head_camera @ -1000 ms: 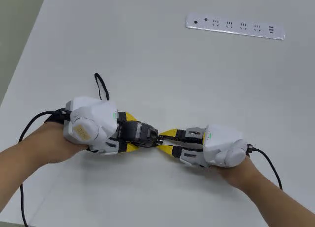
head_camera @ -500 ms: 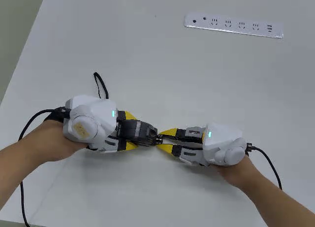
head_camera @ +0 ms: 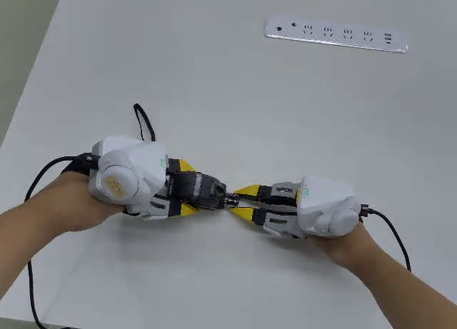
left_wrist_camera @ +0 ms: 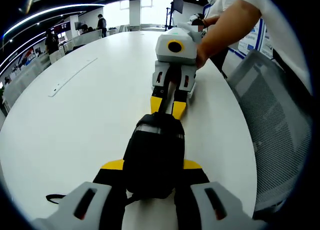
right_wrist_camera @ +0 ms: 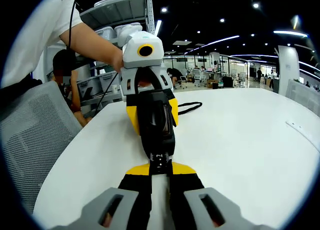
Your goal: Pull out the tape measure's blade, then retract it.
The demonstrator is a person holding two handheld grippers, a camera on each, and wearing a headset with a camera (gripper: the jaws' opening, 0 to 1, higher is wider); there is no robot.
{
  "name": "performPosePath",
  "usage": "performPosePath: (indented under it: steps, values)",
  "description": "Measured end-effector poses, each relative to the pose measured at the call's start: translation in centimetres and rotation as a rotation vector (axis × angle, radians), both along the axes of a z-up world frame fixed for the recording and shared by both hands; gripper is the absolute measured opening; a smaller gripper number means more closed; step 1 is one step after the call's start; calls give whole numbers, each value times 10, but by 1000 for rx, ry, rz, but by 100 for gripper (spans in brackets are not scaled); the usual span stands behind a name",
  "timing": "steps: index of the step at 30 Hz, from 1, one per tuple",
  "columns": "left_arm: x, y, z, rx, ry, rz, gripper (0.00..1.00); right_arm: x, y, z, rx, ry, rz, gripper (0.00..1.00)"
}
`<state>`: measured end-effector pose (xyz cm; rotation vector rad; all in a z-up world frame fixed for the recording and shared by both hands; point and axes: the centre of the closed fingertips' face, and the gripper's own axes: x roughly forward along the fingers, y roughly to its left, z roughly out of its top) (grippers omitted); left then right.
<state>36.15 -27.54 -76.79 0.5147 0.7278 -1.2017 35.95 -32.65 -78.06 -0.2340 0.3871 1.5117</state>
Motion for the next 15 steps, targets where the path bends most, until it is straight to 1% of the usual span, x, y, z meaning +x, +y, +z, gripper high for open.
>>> performPosePath:
  steps: [15]
  values:
    - [0, -1, 0, 2, -4, -6, 32, 0, -14, 0, 0, 10, -11, 10]
